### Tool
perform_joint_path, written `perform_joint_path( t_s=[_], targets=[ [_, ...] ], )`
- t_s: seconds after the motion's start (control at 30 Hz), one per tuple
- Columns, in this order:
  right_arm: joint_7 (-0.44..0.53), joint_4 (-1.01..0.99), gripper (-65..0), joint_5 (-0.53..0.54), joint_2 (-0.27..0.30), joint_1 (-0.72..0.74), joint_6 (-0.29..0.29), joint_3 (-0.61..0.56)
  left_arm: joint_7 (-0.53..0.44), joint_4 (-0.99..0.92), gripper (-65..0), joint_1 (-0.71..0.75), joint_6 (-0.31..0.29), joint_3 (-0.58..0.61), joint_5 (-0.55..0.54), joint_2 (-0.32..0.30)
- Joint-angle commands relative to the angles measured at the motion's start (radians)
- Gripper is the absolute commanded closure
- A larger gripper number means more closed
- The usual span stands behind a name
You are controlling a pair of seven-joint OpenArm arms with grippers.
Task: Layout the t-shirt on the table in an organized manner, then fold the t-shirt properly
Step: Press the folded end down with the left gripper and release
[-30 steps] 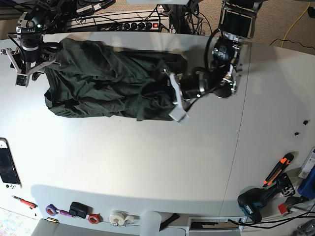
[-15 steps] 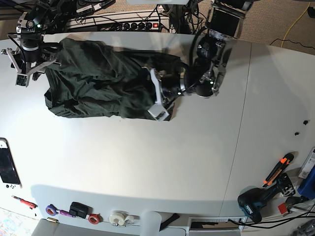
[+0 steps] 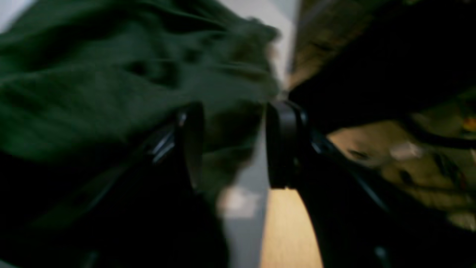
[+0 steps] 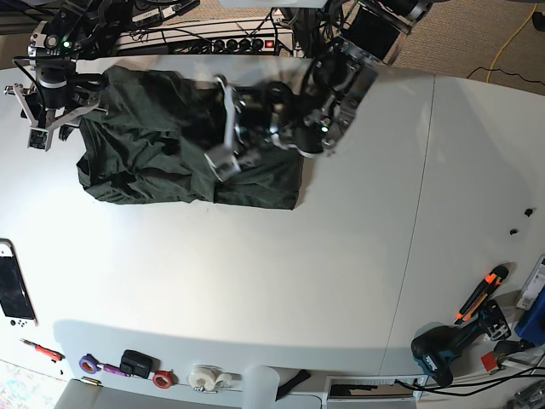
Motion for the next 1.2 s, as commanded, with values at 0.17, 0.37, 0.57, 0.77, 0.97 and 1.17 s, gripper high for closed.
perform_joint_path(
  t_s=[0.17,0.37,0.57,0.77,0.97,1.17],
  targets=[
    [0.018,0.016,-22.1,-0.005,0.013,0.000,-0.008,0.004,0.065,0.101,-27.5,-0.082,-0.009,-0.034,-0.091,0.012],
    [0.019,0.016,-22.1,-0.005,0.013,0.000,-0.008,0.004,0.219,0.217,-24.3,-0.089,-0.009,-0.186,-0.082,0.011],
    [0.020,0.016,-22.1,-0.005,0.013,0.000,-0.008,0.004,0.144,0.217,0.0,-0.083,-0.009,-0.213,0.105,-0.061],
    [0.024,0.016,-22.1,-0.005,0.013,0.001,-0.008,0.004,-0.029,0.214,0.0,-0.066,0.105,-0.095,0.303,-0.108],
    [0.011,0.016,-22.1,-0.005,0.013,0.000,-0.009,0.004,-0.142,0.196,0.0,-0.068,0.188,0.066,0.431,-0.101],
    [0.007,0.016,-22.1,-0.005,0.013,0.000,-0.009,0.004,-0.223,0.151,0.0,-0.108,0.274,0.177,0.562,-0.063]
  ],
)
